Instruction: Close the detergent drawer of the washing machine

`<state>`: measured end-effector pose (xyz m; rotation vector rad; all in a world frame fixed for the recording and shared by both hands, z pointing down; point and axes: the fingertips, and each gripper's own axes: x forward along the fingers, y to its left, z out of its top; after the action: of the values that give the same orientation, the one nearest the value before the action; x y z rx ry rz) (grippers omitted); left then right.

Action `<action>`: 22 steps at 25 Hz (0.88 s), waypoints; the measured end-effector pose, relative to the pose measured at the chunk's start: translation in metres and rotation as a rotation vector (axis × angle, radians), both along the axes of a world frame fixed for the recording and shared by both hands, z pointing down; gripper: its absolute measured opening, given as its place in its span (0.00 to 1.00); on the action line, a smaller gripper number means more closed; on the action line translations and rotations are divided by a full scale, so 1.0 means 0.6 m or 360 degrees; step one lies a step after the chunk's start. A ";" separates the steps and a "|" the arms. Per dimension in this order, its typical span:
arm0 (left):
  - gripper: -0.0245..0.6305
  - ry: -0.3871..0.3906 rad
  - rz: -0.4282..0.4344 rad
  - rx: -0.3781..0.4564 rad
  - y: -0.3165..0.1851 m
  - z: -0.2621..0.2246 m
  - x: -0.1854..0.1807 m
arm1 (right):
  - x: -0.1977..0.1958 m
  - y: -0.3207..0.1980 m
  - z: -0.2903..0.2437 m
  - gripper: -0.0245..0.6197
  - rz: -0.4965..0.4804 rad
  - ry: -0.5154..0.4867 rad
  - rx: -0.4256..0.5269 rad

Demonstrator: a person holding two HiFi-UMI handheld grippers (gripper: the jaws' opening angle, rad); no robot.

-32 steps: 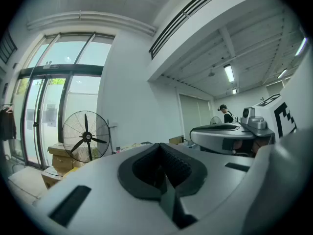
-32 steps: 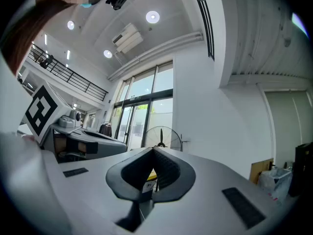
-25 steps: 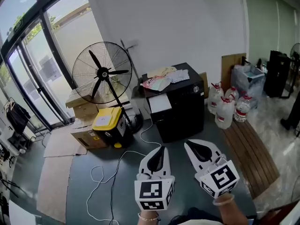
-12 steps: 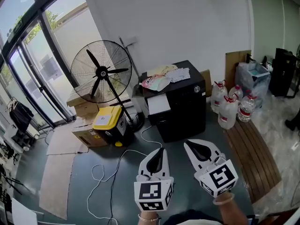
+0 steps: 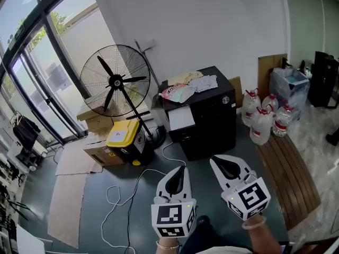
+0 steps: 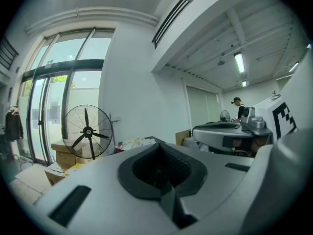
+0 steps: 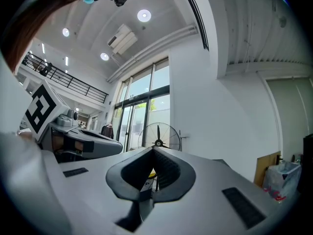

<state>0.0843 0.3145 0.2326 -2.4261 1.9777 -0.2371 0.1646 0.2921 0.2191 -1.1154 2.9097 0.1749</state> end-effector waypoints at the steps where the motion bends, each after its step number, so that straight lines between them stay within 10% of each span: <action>1: 0.06 -0.0003 0.0002 0.0001 -0.007 0.000 -0.002 | -0.002 -0.006 0.002 0.08 0.0004 -0.0003 -0.0004; 22: 0.06 0.0004 0.0094 -0.0011 -0.182 0.014 -0.124 | -0.120 -0.169 0.017 0.08 0.0082 0.0035 -0.0038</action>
<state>0.0101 0.2050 0.2407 -2.4858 1.9059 -0.2407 0.0926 0.1910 0.2294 -1.2005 2.9115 0.1547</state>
